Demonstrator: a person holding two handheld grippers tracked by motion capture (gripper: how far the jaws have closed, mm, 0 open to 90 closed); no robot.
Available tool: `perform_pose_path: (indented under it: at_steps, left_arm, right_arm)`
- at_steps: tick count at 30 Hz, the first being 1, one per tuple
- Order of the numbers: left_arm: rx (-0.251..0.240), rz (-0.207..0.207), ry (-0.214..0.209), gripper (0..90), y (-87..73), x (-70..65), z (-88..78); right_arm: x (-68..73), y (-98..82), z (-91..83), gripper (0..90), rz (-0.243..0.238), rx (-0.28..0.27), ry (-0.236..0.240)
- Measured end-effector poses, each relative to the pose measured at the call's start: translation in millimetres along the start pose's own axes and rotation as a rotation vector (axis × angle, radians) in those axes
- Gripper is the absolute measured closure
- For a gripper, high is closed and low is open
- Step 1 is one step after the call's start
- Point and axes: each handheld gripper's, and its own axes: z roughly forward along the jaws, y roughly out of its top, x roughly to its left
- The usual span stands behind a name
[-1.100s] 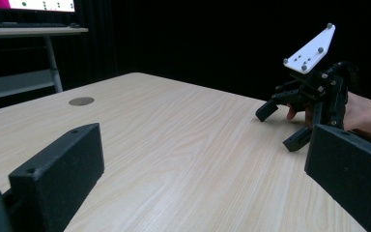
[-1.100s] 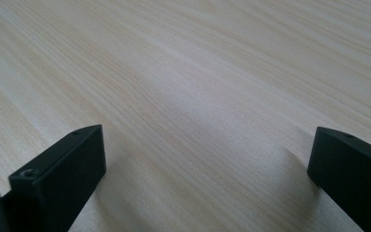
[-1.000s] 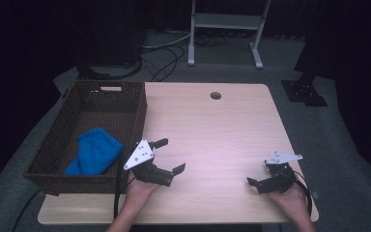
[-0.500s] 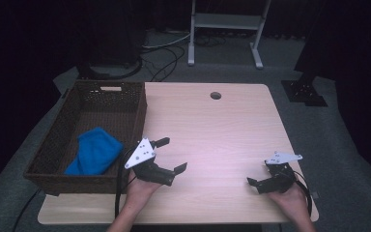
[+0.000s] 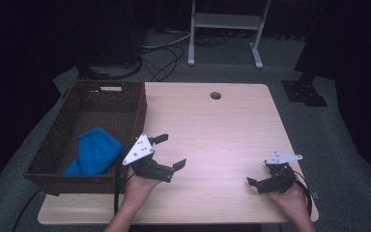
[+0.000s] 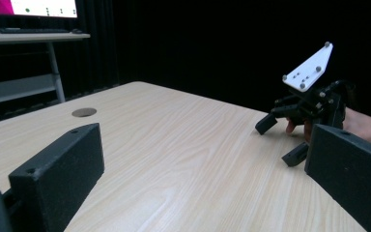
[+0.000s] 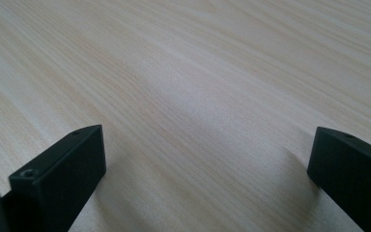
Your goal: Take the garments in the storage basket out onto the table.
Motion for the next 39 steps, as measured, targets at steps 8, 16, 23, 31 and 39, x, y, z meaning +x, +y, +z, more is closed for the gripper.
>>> perform_pose_path:
  at_steps: [8, 16, 23, 31, 39]
  left_arm:
    - [-0.003, 0.009, -0.007, 0.0, 6.2, 0.1, 0.0]
    - [-0.011, 0.01, -0.011, 0.0, 10.7, 1.2, -1.3]
    - [-0.016, 0.012, -0.012, 0.0, 15.9, 2.5, -1.9]
    - [-0.023, 0.014, -0.016, 0.0, 21.1, 3.4, -0.6]
    - [-0.029, 0.014, -0.015, 0.0, 28.6, 4.5, -1.2]
  right_arm:
    - [0.0, 0.0, 0.0, 0.0, 0.0, 0.0, 0.0]
    - [0.0, 0.0, 0.0, 0.0, 0.0, 0.0, 0.0]
    - [0.0, 0.0, 0.0, 0.0, 0.0, 0.0, 0.0]
    - [0.0, 0.0, 0.0, 0.0, 0.0, 0.0, 0.0]
    - [0.0, 0.0, 0.0, 0.0, 0.0, 0.0, 0.0]
